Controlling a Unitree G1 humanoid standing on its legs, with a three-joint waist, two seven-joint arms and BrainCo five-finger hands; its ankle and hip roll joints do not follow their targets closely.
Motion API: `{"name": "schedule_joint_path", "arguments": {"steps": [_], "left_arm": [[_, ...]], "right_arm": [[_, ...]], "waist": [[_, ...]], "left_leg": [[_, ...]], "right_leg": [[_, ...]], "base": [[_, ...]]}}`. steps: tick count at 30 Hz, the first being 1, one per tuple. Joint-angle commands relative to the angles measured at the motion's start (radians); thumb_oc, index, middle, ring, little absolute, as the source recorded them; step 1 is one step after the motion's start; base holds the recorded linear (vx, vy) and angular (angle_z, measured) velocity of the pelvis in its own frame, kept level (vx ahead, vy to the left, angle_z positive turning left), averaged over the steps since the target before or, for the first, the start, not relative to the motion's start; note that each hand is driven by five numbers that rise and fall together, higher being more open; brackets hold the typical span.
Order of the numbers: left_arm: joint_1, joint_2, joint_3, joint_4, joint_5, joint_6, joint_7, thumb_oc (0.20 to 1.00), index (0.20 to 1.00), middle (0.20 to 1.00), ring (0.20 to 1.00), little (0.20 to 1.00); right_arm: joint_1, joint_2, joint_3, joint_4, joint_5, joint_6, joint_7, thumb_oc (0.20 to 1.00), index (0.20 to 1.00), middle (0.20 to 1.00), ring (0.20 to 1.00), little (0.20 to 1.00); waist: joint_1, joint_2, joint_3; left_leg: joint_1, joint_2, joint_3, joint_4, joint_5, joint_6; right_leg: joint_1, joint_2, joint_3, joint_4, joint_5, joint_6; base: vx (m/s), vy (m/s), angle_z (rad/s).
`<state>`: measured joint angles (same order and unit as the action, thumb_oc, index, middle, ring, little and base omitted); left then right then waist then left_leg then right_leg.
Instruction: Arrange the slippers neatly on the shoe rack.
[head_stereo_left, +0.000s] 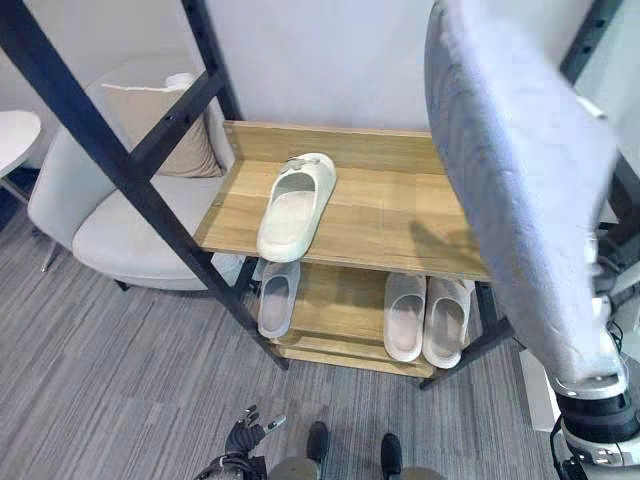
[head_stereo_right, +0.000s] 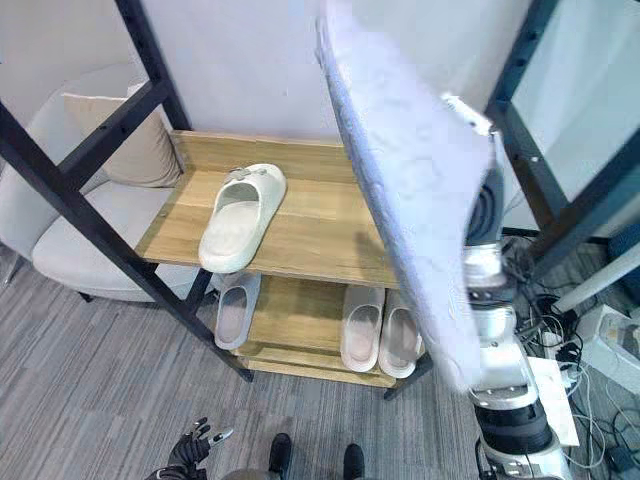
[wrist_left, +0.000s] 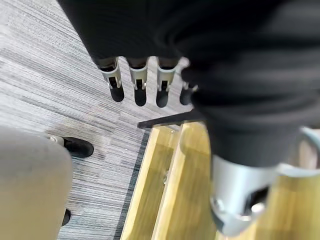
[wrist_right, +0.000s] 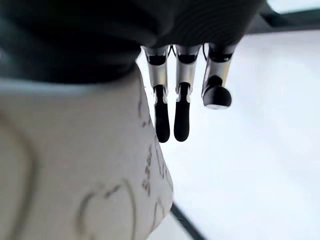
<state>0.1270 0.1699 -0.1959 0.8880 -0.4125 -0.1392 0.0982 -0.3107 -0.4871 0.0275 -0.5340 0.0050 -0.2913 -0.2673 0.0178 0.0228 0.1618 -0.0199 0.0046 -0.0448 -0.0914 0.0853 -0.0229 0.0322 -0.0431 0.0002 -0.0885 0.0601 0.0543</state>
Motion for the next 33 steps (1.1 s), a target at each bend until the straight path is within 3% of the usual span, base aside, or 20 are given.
{"name": "schedule_joint_path", "arguments": {"steps": [1,3,9,15,22,30,31,33], "left_arm": [[-0.067,0.025,-0.026,0.078,0.012,-0.021,-0.004,1.000,1.000,1.000,1.000,1.000],[-0.069,0.023,-0.031,0.083,0.012,-0.024,-0.001,1.000,1.000,1.000,1.000,1.000],[-0.088,0.016,-0.041,0.109,-0.002,-0.036,0.025,1.000,1.000,1.000,1.000,1.000],[-0.109,0.010,-0.030,0.161,-0.027,-0.040,0.054,1.000,1.000,1.000,1.000,1.000],[-0.137,0.009,-0.009,0.197,-0.028,-0.041,0.068,1.000,1.000,1.000,1.000,1.000],[-0.133,-0.001,0.026,0.242,-0.048,-0.039,0.064,1.000,1.000,1.000,1.000,1.000],[-0.130,-0.002,0.028,0.252,-0.044,-0.039,0.066,1.000,1.000,1.000,1.000,1.000],[-0.132,-0.001,0.030,0.253,-0.040,-0.043,0.070,1.000,1.000,1.000,1.000,1.000]], "right_arm": [[-0.026,0.002,0.015,-0.094,0.137,-0.077,0.070,0.200,0.200,0.200,0.200,0.200],[-0.069,0.007,0.149,-0.130,0.201,-0.071,0.157,0.200,0.200,0.200,0.200,0.200],[-0.176,0.106,0.372,-0.084,0.294,-0.050,0.207,0.200,0.200,0.200,0.200,0.200],[-0.233,0.215,0.534,0.005,0.392,-0.016,0.246,0.200,0.200,0.200,0.200,0.200],[-0.131,0.236,0.698,0.180,0.467,0.058,0.345,0.200,0.200,0.200,0.200,0.200],[-0.069,0.203,0.742,0.356,0.195,0.088,0.356,0.200,0.200,0.200,0.200,0.200],[-0.059,0.187,0.738,0.397,0.085,0.091,0.336,0.200,0.200,0.200,0.200,0.200],[-0.057,0.181,0.737,0.447,0.017,0.087,0.314,0.200,0.200,0.200,0.200,0.200]], "waist": [[0.009,-0.029,-0.027],[0.013,-0.025,-0.032],[0.038,-0.019,-0.029],[0.067,-0.022,-0.025],[0.077,-0.023,-0.010],[0.083,-0.017,0.030],[0.084,-0.014,0.045],[0.084,-0.013,0.056]], "left_leg": [[0.060,0.009,0.015,0.004,-0.063,-0.029],[0.064,0.012,0.015,0.004,-0.059,-0.032],[0.069,0.012,0.003,0.004,-0.054,-0.037],[0.071,0.012,-0.008,0.004,-0.044,-0.044],[0.064,0.012,-0.029,0.004,-0.035,-0.048],[0.040,0.011,-0.055,0.004,-0.024,-0.049],[0.024,0.010,-0.059,0.004,-0.016,-0.053],[0.012,0.011,-0.063,0.004,-0.011,-0.054]], "right_leg": [[0.101,-0.076,-0.018,0.003,-0.111,0.069],[0.107,-0.073,-0.022,0.004,-0.113,0.063],[0.122,-0.072,-0.036,0.006,-0.117,0.057],[0.138,-0.072,-0.057,0.003,-0.119,0.051],[0.135,-0.070,-0.075,0.025,-0.132,0.041],[0.110,-0.067,-0.093,0.042,-0.139,0.039],[0.099,-0.067,-0.101,0.042,-0.140,0.040],[0.087,-0.066,-0.106,0.048,-0.141,0.040]], "base": [[-0.08,-0.053,-0.21],[-0.07,-0.040,-0.01],[-0.03,-0.010,0.07],[-0.04,-0.011,0.13],[-0.04,-0.008,0.10],[-0.03,-0.003,0.08],[-0.04,0.006,0.13],[-0.08,-0.003,0.03]]}}
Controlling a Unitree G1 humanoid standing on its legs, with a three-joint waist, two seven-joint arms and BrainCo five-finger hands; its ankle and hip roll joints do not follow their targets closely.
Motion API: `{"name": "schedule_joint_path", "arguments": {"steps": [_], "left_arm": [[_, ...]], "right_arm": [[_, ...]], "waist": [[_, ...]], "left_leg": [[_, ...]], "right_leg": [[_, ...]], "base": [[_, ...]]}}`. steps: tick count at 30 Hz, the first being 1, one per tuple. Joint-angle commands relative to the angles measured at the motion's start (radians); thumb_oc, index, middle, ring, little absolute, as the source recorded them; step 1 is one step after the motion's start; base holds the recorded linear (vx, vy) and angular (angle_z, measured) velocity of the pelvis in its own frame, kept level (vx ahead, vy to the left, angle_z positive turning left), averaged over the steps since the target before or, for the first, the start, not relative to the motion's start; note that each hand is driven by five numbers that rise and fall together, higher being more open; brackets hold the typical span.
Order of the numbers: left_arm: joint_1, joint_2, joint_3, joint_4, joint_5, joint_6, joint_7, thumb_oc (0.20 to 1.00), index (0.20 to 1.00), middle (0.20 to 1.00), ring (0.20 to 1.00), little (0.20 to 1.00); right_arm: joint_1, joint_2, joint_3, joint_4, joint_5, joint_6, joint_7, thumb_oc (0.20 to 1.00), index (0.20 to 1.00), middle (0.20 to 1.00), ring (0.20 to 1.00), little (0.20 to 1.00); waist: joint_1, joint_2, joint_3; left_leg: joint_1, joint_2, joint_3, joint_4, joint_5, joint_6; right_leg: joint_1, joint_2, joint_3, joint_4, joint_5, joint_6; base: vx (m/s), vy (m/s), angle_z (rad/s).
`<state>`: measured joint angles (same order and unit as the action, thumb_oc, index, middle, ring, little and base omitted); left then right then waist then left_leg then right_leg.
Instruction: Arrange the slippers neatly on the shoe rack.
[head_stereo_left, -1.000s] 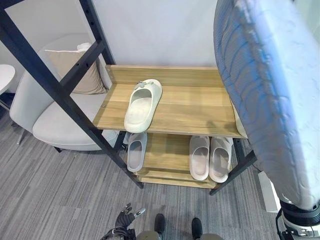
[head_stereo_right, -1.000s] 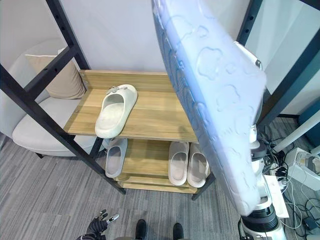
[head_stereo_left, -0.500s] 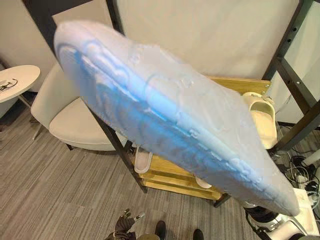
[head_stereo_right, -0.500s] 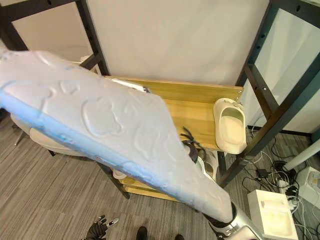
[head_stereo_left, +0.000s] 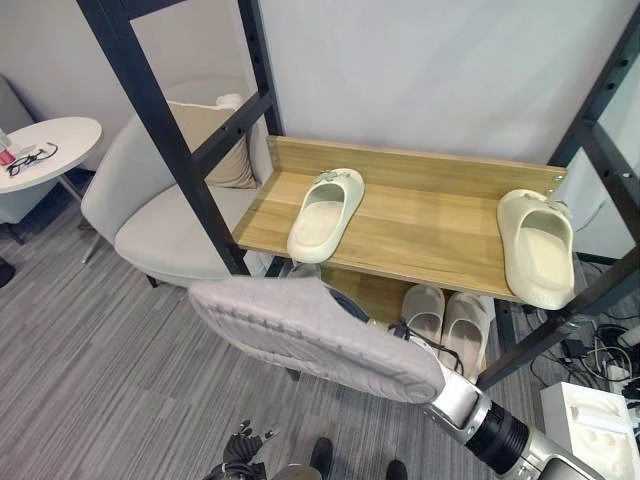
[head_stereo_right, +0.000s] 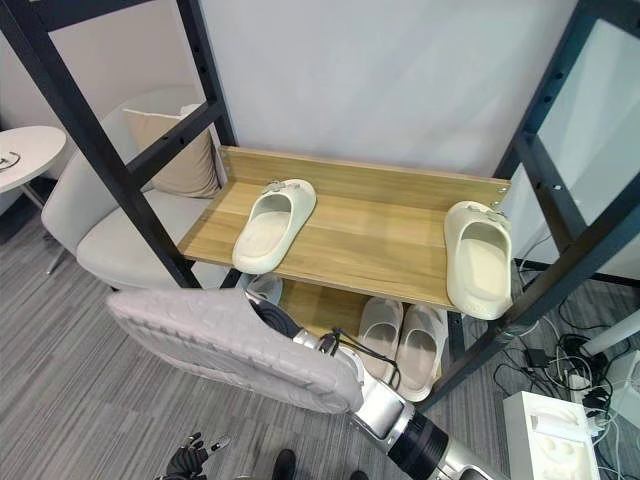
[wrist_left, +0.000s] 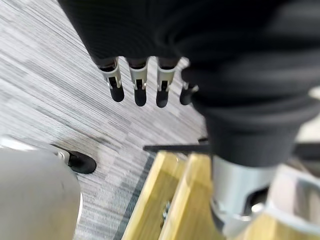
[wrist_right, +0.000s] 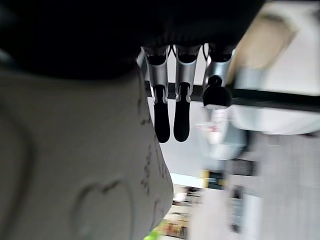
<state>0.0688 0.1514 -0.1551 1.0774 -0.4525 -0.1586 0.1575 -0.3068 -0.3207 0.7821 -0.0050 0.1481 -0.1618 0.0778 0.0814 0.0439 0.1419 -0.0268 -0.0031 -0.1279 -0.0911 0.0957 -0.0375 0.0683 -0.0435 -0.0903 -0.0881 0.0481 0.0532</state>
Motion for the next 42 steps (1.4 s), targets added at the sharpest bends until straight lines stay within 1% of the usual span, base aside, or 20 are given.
{"name": "schedule_joint_path", "arguments": {"steps": [1,2,3,4,5,6,7,8,10,11,14,15,16,18,19,23,26,29,36,42], "left_arm": [[-0.080,0.016,-0.015,0.067,0.004,-0.024,0.013,1.000,1.000,1.000,1.000,1.000],[-0.084,0.016,-0.018,0.062,0.003,-0.030,0.018,1.000,1.000,1.000,1.000,1.000],[-0.084,0.016,-0.019,0.062,0.003,-0.030,0.018,1.000,1.000,1.000,1.000,1.000],[-0.092,0.016,-0.026,0.047,-0.004,-0.038,0.023,1.000,1.000,1.000,1.000,1.000],[-0.098,0.015,-0.029,0.038,-0.010,-0.042,0.024,1.000,1.000,1.000,1.000,1.000],[-0.099,0.015,-0.030,0.038,-0.010,-0.042,0.024,1.000,1.000,1.000,1.000,1.000],[-0.104,0.015,-0.035,0.033,-0.021,-0.044,0.027,1.000,1.000,1.000,1.000,1.000],[-0.164,0.000,-0.073,0.013,-0.052,-0.053,0.064,1.000,1.000,1.000,1.000,1.000],[-0.177,-0.004,-0.078,0.012,-0.063,-0.053,0.059,1.000,1.000,1.000,1.000,1.000],[-0.215,0.001,-0.101,-0.005,-0.091,-0.065,0.082,1.000,1.000,1.000,1.000,1.000],[-0.247,0.012,-0.129,-0.054,-0.115,-0.079,0.092,1.000,1.000,1.000,1.000,1.000],[-0.248,0.013,-0.129,-0.054,-0.115,-0.078,0.092,1.000,1.000,1.000,1.000,1.000],[-0.266,0.023,-0.143,-0.081,-0.129,-0.091,0.104,1.000,1.000,1.000,1.000,1.000],[-0.269,0.030,-0.147,-0.097,-0.132,-0.098,0.104,1.000,1.000,1.000,1.000,1.000],[-0.286,0.044,-0.142,-0.126,-0.157,-0.117,0.107,1.000,1.000,1.000,1.000,1.000],[-0.297,0.059,-0.141,-0.146,-0.179,-0.137,0.100,1.000,1.000,1.000,1.000,1.000],[-0.304,0.069,-0.143,-0.163,-0.190,-0.144,0.095,1.000,1.000,1.000,1.000,1.000],[-0.305,0.075,-0.140,-0.166,-0.203,-0.142,0.083,1.000,1.000,1.000,1.000,1.000],[-0.309,0.076,-0.158,-0.178,-0.222,-0.149,0.068,1.000,1.000,1.000,1.000,1.000],[-0.312,0.085,-0.174,-0.196,-0.245,-0.156,0.063,1.000,1.000,1.000,1.000,1.000]], "right_arm": [[-0.079,-0.006,-0.029,-0.044,-0.278,-0.033,-0.069,0.200,0.200,0.200,0.200,0.200],[-0.075,-0.015,-0.039,-0.005,-0.324,-0.029,-0.102,0.200,0.200,0.200,0.200,0.200],[-0.076,-0.013,-0.039,-0.002,-0.327,-0.031,-0.105,0.200,0.200,0.200,0.200,0.200],[-0.087,-0.043,-0.072,0.063,-0.457,-0.009,-0.171,0.200,0.200,0.200,0.200,0.200],[-0.082,-0.051,-0.098,0.093,-0.470,-0.007,-0.197,0.200,0.200,0.200,0.200,0.200],[-0.083,-0.051,-0.099,0.095,-0.471,-0.008,-0.199,0.200,0.200,0.200,0.200,0.200],[-0.093,-0.078,-0.126,0.138,-0.542,0.011,-0.250,0.200,0.200,0.200,0.200,0.200],[-0.089,-0.086,-0.184,0.179,-0.589,0.045,-0.352,0.200,0.200,0.200,0.200,0.200],[-0.106,-0.084,-0.187,0.204,-0.617,0.058,-0.364,0.200,0.200,0.200,0.200,0.200],[-0.175,-0.076,-0.230,0.295,-0.631,0.092,-0.462,0.200,0.200,0.200,0.200,0.200],[-0.273,-0.063,-0.265,0.374,-0.644,0.137,-0.558,0.200,0.200,0.200,0.200,0.200],[-0.276,-0.062,-0.264,0.376,-0.644,0.137,-0.560,0.200,0.200,0.200,0.200,0.200],[-0.352,-0.077,-0.301,0.395,-0.660,0.166,-0.633,0.200,0.200,0.200,0.200,0.200],[-0.408,-0.085,-0.316,0.424,-0.675,0.184,-0.673,0.200,0.200,0.200,0.200,0.200],[-0.520,-0.102,-0.343,0.466,-0.703,0.217,-0.750,0.200,0.200,0.200,0.200,0.200],[-0.642,-0.139,-0.351,0.550,-0.723,0.248,-0.808,0.200,0.200,0.200,0.200,0.200],[-0.709,-0.185,-0.350,0.598,-0.710,0.265,-0.814,0.200,0.200,0.200,0.200,0.200],[-0.741,-0.213,-0.346,0.646,-0.683,0.262,-0.822,0.200,0.200,0.200,0.200,0.200],[-0.780,-0.229,-0.296,0.736,-0.690,0.281,-0.808,0.200,0.200,0.200,0.200,0.200],[-0.836,-0.213,-0.244,0.887,-0.655,0.282,-0.803,0.200,0.200,0.200,0.200,0.200]], "waist": [[0.023,-0.032,0.094],[0.022,-0.030,0.104],[0.022,-0.030,0.102],[0.020,-0.023,0.138],[0.017,-0.020,0.154],[0.019,-0.020,0.151],[0.017,-0.017,0.164],[0.004,-0.015,0.191],[0.008,-0.011,0.200],[0.008,-0.004,0.228],[0.013,0.002,0.247],[0.013,0.002,0.244],[0.015,0.005,0.256],[0.023,0.004,0.252],[0.038,0.005,0.264],[0.055,0.002,0.280],[0.060,0.000,0.288],[0.060,-0.002,0.290],[0.068,-0.003,0.299],[0.083,0.007,0.302]], "left_leg": [[-0.003,0.020,0.011,0.004,-0.014,-0.040],[-0.014,0.019,0.008,0.004,-0.010,-0.041],[-0.017,0.019,0.007,0.004,-0.009,-0.041],[-0.051,0.018,0.000,0.004,-0.001,-0.039],[-0.071,0.017,0.001,0.004,0.006,-0.039],[-0.075,0.017,0.002,0.004,0.007,-0.039],[-0.091,0.018,0.003,0.004,0.012,-0.037],[-0.131,0.020,0.015,0.015,0.020,-0.035],[-0.148,0.018,0.019,0.023,0.022,-0.034],[-0.212,0.015,0.024,0.072,0.018,-0.033],[-0.317,-0.001,0.025,0.151,0.005,-0.035],[-0.324,-0.001,0.025,0.156,0.003,-0.034],[-0.398,-0.015,0.028,0.210,-0.009,-0.037],[-0.448,-0.023,0.028,0.234,-0.016,-0.035],[-0.526,-0.036,0.034,0.271,-0.030,-0.024],[-0.609,-0.054,0.034,0.329,-0.055,0.000],[-0.672,-0.065,0.030,0.391,-0.077,0.009],[-0.714,-0.074,0.025,0.440,-0.100,0.015],[-0.799,-0.087,0.017,0.478,-0.105,0.018],[-0.871,-0.101,0.005,0.525,-0.111,0.022]], "right_leg": [[0.030,-0.064,-0.019,0.055,-0.131,0.040],[0.019,-0.062,-0.023,0.059,-0.131,0.040],[0.016,-0.062,-0.023,0.061,-0.131,0.039],[-0.024,-0.061,-0.029,0.074,-0.131,0.041],[-0.050,-0.061,-0.027,0.084,-0.130,0.041],[-0.056,-0.061,-0.026,0.087,-0.130,0.041],[-0.080,-0.061,-0.025,0.098,-0.131,0.042],[-0.137,-0.064,-0.018,0.134,-0.133,0.042],[-0.160,-0.066,-0.015,0.149,-0.136,0.041],[-0.221,-0.078,-0.013,0.186,-0.134,0.040],[-0.304,-0.091,-0.007,0.235,-0.135,0.040],[-0.311,-0.091,-0.007,0.239,-0.136,0.040],[-0.375,-0.099,0.001,0.287,-0.138,0.038],[-0.427,-0.098,0.012,0.316,-0.138,0.039],[-0.513,-0.103,0.035,0.364,-0.135,0.043],[-0.602,-0.108,0.055,0.422,-0.141,0.045],[-0.655,-0.115,0.061,0.480,-0.158,0.044],[-0.696,-0.122,0.062,0.541,-0.186,0.037],[-0.781,-0.128,0.060,0.585,-0.196,0.031],[-0.854,-0.132,0.069,0.639,-0.209,0.025]], "base": [[-0.10,-0.009,0.05],[-0.07,-0.006,0.14],[-0.11,0.005,0.24],[-0.15,0.019,0.25],[-0.15,0.020,0.16],[-0.09,0.026,0.08],[-0.11,0.057,0.00],[-0.11,0.057,-0.01],[-0.12,0.075,-0.05],[-0.17,0.103,-0.10],[-0.11,0.070,-0.05],[-0.09,0.079,0.07],[-0.07,0.084,0.04],[-0.07,0.143,0.13],[-0.07,0.181,0.21],[-0.04,0.098,0.02],[0.00,0.038,0.11],[0.03,0.048,0.15],[0.01,0.038,0.04],[0.00,0.026,-0.01]]}}
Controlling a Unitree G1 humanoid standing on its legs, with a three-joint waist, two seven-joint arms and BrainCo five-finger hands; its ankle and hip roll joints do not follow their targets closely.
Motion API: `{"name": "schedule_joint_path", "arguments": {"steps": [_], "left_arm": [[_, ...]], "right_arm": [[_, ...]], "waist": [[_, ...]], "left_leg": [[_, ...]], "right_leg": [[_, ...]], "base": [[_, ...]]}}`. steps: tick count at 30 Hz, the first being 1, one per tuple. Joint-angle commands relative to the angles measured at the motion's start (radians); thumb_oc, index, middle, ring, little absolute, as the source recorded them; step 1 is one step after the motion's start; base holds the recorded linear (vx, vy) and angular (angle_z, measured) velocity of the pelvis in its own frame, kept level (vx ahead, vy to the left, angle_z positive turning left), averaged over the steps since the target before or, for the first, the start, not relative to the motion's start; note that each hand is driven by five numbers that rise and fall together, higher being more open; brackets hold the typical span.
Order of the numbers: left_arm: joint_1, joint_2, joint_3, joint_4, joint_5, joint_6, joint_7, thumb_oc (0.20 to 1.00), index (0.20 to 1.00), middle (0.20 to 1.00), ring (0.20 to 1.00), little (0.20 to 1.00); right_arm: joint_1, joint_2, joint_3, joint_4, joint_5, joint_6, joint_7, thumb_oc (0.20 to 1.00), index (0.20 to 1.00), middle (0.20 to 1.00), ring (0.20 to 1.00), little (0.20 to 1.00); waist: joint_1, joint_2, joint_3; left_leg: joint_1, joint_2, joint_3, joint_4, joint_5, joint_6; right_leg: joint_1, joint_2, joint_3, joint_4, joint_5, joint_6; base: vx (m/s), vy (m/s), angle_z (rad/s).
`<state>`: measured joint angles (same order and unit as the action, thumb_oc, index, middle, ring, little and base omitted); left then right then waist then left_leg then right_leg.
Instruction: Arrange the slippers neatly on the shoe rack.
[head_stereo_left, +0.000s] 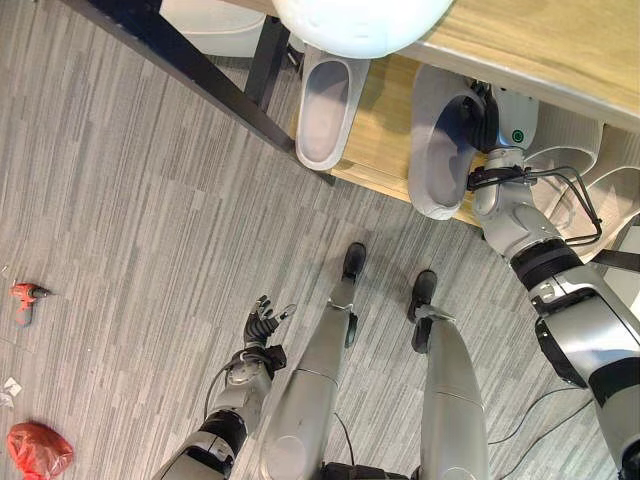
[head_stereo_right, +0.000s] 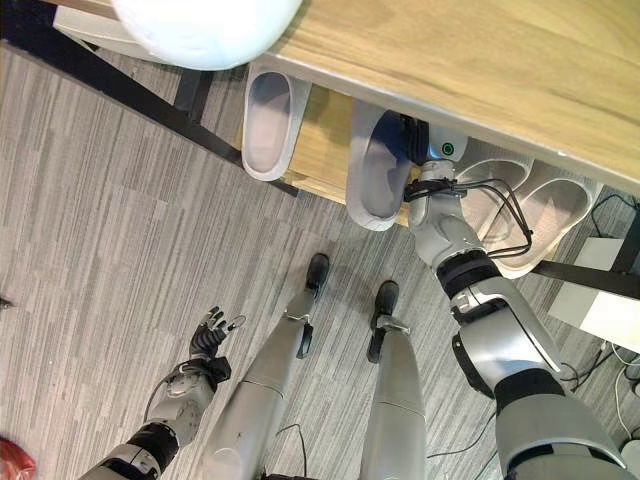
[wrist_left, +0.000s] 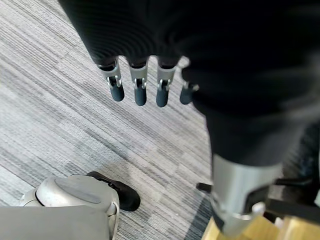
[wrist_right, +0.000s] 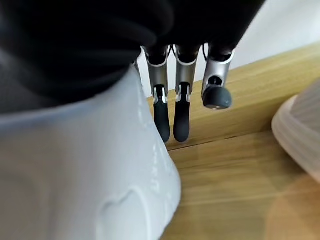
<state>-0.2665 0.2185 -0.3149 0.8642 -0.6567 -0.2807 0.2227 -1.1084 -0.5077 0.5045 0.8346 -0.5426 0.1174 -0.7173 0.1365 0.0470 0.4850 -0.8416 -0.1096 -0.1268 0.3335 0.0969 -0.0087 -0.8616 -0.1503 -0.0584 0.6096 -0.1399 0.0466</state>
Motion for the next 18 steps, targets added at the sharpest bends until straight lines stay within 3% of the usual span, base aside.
{"name": "schedule_joint_path", "arguments": {"steps": [1,4,5,6,7,13,14,18], "left_arm": [[0.018,0.019,-0.017,0.018,-0.045,-0.035,-0.003,1.000,1.000,1.000,1.000,1.000],[-0.001,0.018,-0.041,0.023,-0.052,-0.046,-0.004,1.000,1.000,1.000,1.000,1.000],[-0.001,0.028,-0.035,0.027,-0.067,-0.044,-0.006,1.000,1.000,1.000,1.000,1.000],[-0.002,0.030,-0.044,0.007,-0.056,-0.050,-0.003,1.000,1.000,1.000,1.000,1.000],[0.000,0.034,-0.047,0.004,-0.071,-0.045,-0.010,1.000,1.000,1.000,1.000,1.000],[0.008,0.039,-0.070,-0.010,-0.078,-0.047,-0.021,1.000,1.000,1.000,1.000,1.000],[0.014,0.042,-0.071,-0.025,-0.078,-0.047,-0.022,1.000,1.000,1.000,1.000,1.000],[0.024,0.047,-0.062,-0.045,-0.066,-0.044,-0.017,1.000,1.000,1.000,1.000,1.000]], "right_arm": [[-0.053,-0.020,0.046,0.078,0.043,0.002,-0.010,0.200,0.200,0.200,0.200,0.200],[-0.086,0.025,0.093,0.242,0.052,-0.001,-0.022,0.200,0.200,0.200,0.200,0.200],[-0.156,-0.018,0.115,0.244,0.075,0.005,-0.010,0.200,0.200,0.200,0.200,0.200],[-0.171,-0.014,0.136,0.259,0.078,-0.010,0.006,0.200,0.200,0.200,0.200,0.200],[-0.189,-0.015,0.148,0.287,0.092,-0.008,0.004,0.200,0.200,0.200,0.200,0.200],[-0.261,-0.021,0.209,0.403,0.110,-0.015,0.019,0.200,0.200,0.200,0.200,0.200],[-0.264,-0.026,0.207,0.420,0.128,-0.020,0.020,1.000,1.000,1.000,1.000,1.000],[-0.242,-0.020,0.187,0.380,0.169,-0.033,0.026,1.000,1.000,1.000,1.000,1.000]], "waist": [[0.030,0.006,-0.042],[0.047,0.013,-0.045],[0.053,0.011,-0.051],[0.056,0.011,-0.050],[0.058,0.009,-0.052],[0.078,0.021,-0.054],[0.081,0.023,-0.054],[0.075,0.022,-0.051]], "left_leg": [[-0.065,0.005,0.004,0.103,-0.112,-0.008],[-0.090,0.004,-0.001,0.112,-0.109,-0.008],[-0.097,0.002,-0.002,0.117,-0.110,-0.010],[-0.109,0.003,-0.003,0.116,-0.106,-0.012],[-0.100,0.000,-0.003,0.127,-0.138,-0.016],[-0.121,-0.004,-0.011,0.138,-0.134,-0.020],[-0.120,-0.004,-0.011,0.141,-0.134,-0.021],[-0.130,-0.007,-0.007,0.178,-0.148,-0.015]], "right_leg": [[0.068,-0.027,0.036,-0.056,-0.022,0.032],[0.044,-0.032,0.031,-0.041,-0.025,0.030],[0.037,-0.031,0.032,-0.036,-0.028,0.030],[0.025,-0.030,0.035,-0.036,-0.024,0.030],[0.033,-0.033,0.040,-0.024,-0.055,0.032],[0.011,-0.037,0.037,0.000,-0.068,0.030],[0.006,-0.037,0.039,0.011,-0.073,0.028],[-0.011,-0.029,0.053,0.051,-0.086,0.019]], "base": [[0.00,0.000,0.00],[0.00,0.005,0.01],[0.01,0.012,0.05],[0.07,-0.013,0.06],[0.07,-0.016,0.08],[0.02,-0.011,0.07],[0.02,-0.023,0.06],[0.01,-0.011,0.09]]}}
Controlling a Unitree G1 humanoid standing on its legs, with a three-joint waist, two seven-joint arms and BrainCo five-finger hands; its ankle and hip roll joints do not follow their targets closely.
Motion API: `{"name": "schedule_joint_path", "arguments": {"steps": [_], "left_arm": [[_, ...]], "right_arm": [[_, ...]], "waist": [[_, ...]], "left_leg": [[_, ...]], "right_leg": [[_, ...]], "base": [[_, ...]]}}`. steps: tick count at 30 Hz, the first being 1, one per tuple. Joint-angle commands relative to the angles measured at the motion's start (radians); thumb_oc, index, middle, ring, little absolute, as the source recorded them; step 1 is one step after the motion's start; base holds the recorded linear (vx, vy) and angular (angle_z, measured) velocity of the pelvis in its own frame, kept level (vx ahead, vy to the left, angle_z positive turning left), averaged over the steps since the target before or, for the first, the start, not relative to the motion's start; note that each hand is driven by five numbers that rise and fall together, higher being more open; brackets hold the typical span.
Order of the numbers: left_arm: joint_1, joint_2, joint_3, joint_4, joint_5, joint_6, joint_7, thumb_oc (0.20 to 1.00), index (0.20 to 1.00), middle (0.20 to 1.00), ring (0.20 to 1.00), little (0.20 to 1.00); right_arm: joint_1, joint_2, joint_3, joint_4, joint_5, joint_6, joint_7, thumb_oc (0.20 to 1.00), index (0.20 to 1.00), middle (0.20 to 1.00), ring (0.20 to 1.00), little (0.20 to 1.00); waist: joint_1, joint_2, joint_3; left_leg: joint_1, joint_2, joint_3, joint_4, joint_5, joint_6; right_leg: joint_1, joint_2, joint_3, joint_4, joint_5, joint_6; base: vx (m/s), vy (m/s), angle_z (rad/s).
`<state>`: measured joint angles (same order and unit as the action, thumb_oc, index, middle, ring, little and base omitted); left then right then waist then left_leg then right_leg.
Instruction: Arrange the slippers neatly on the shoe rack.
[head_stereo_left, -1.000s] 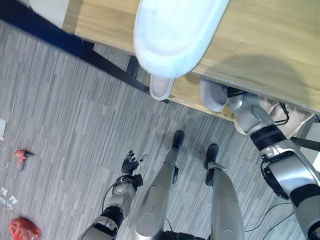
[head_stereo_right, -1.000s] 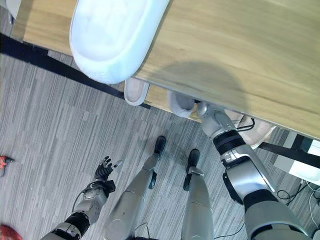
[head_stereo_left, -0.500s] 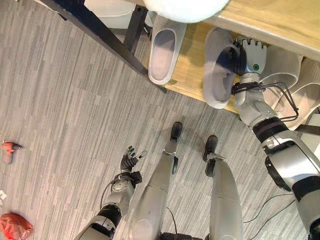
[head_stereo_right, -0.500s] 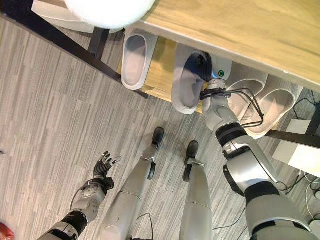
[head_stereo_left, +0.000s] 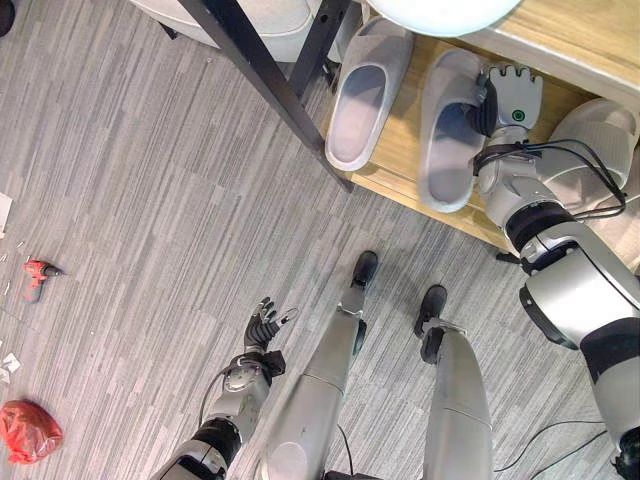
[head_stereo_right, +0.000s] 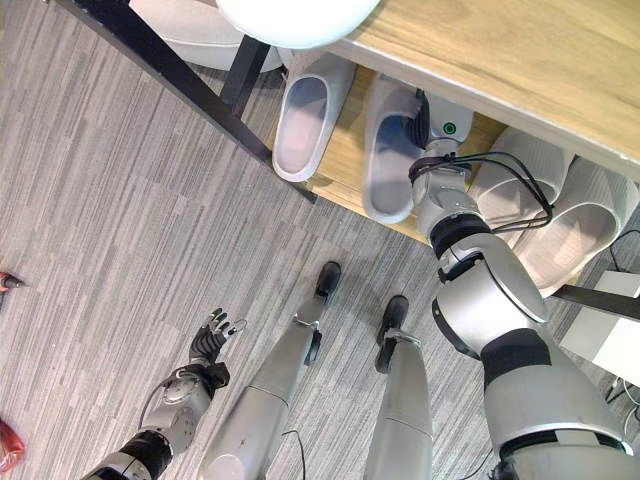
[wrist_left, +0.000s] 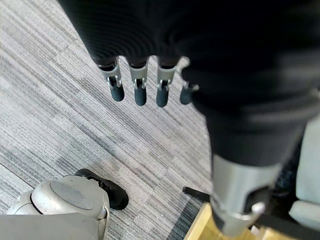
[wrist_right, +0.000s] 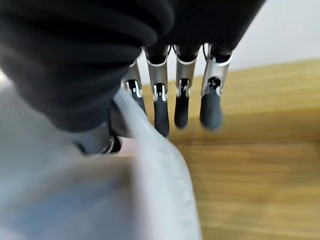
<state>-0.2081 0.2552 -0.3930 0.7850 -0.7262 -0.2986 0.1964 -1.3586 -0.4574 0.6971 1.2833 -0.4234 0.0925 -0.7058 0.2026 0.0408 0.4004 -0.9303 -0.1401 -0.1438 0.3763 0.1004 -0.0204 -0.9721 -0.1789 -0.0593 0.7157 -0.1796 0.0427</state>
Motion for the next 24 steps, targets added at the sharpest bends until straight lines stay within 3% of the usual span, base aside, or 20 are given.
{"name": "schedule_joint_path", "arguments": {"steps": [1,3,4,5,6,11,16,20,21,23,24], "left_arm": [[-0.036,0.009,0.022,0.036,0.001,-0.025,0.012,1.000,1.000,1.000,1.000,1.000],[-0.053,0.000,0.046,0.039,-0.005,-0.020,0.024,1.000,1.000,1.000,1.000,1.000],[-0.064,-0.003,0.055,0.041,-0.008,-0.019,0.027,1.000,1.000,1.000,1.000,1.000],[-0.066,-0.006,0.060,0.048,-0.009,-0.016,0.029,1.000,1.000,1.000,1.000,1.000],[-0.074,-0.010,0.065,0.052,-0.006,-0.014,0.034,1.000,1.000,1.000,1.000,1.000],[-0.077,-0.024,0.092,0.052,-0.003,-0.012,0.046,1.000,1.000,1.000,1.000,1.000],[-0.071,-0.024,0.111,0.055,0.000,-0.013,0.056,1.000,1.000,1.000,1.000,1.000],[-0.062,-0.025,0.115,0.060,0.002,-0.012,0.060,1.000,1.000,1.000,1.000,1.000],[-0.061,-0.028,0.114,0.063,0.003,-0.013,0.061,1.000,1.000,1.000,1.000,1.000],[-0.063,-0.023,0.110,0.075,0.005,-0.009,0.050,1.000,1.000,1.000,1.000,1.000],[-0.063,-0.022,0.110,0.075,0.005,-0.009,0.050,1.000,1.000,1.000,1.000,1.000]], "right_arm": [[0.019,-0.071,-0.019,-0.103,0.052,-0.009,0.010,1.000,1.000,1.000,1.000,1.000],[0.057,-0.069,-0.063,-0.281,0.035,0.001,-0.007,1.000,1.000,1.000,1.000,1.000],[0.078,-0.064,-0.083,-0.341,0.019,0.007,-0.015,1.000,1.000,1.000,1.000,1.000],[0.092,-0.063,-0.093,-0.384,0.004,0.011,-0.018,1.000,1.000,1.000,1.000,1.000],[0.117,-0.056,-0.127,-0.465,-0.015,0.019,-0.023,1.000,1.000,1.000,1.000,1.000],[0.270,-0.021,-0.270,-0.712,-0.084,0.026,-0.048,1.000,1.000,1.000,1.000,1.000],[0.361,0.003,-0.359,-0.811,-0.082,0.004,-0.074,1.000,1.000,1.000,1.000,1.000],[0.449,0.050,-0.407,-0.862,-0.015,-0.065,-0.088,1.000,1.000,1.000,1.000,1.000],[0.473,0.084,-0.419,-0.863,0.047,-0.117,-0.081,1.000,1.000,1.000,1.000,1.000],[0.508,0.148,-0.398,-0.818,0.184,-0.224,-0.020,1.000,1.000,1.000,1.000,1.000],[0.507,0.148,-0.398,-0.815,0.186,-0.227,-0.019,1.000,1.000,1.000,1.000,1.000]], "waist": [[0.005,0.025,0.034],[-0.018,0.013,0.038],[-0.023,0.014,0.041],[-0.030,0.009,0.041],[-0.035,0.010,0.041],[-0.068,0.010,0.031],[-0.081,0.009,0.022],[-0.090,0.006,0.015],[-0.093,0.004,0.012],[-0.091,0.006,0.014],[-0.091,0.006,0.014]], "left_leg": [[-0.042,0.023,0.012,0.140,-0.154,-0.003],[-0.047,0.030,0.022,0.165,-0.168,0.000],[-0.062,0.034,0.026,0.166,-0.139,0.005],[-0.052,0.034,0.027,0.187,-0.177,0.003],[-0.063,0.036,0.030,0.189,-0.151,0.008],[-0.061,0.038,0.032,0.227,-0.176,0.015],[-0.061,0.041,0.031,0.242,-0.184,0.015],[-0.056,0.050,0.030,0.233,-0.180,0.013],[-0.043,0.050,0.028,0.239,-0.211,0.010],[-0.034,0.053,0.028,0.235,-0.208,0.010],[-0.034,0.053,0.028,0.234,-0.208,0.010]], "right_leg": [[0.095,0.000,0.056,-0.049,-0.048,0.022],[0.084,0.008,0.067,-0.027,-0.055,0.017],[0.067,0.011,0.066,-0.026,-0.027,0.012],[0.077,0.011,0.074,-0.010,-0.060,0.013],[0.060,0.013,0.073,-0.004,-0.035,0.008],[0.060,0.015,0.084,0.036,-0.055,0.001],[0.061,0.017,0.087,0.054,-0.066,-0.003],[0.072,0.019,0.082,0.040,-0.062,-0.003],[0.086,0.021,0.086,0.043,-0.087,0.001],[0.098,0.020,0.083,0.039,-0.085,0.003],[0.098,0.020,0.083,0.038,-0.085,0.003]], "base": [[0.00,0.000,0.00],[-0.04,0.009,-0.02],[-0.01,0.005,-0.05],[-0.07,0.034,-0.14],[-0.01,0.001,-0.16],[-0.02,-0.005,-0.15],[0.00,0.000,0.00],[0.01,-0.009,0.00],[0.05,-0.037,-0.03],[0.01,-0.016,-0.05],[-0.01,0.011,-0.05]]}}
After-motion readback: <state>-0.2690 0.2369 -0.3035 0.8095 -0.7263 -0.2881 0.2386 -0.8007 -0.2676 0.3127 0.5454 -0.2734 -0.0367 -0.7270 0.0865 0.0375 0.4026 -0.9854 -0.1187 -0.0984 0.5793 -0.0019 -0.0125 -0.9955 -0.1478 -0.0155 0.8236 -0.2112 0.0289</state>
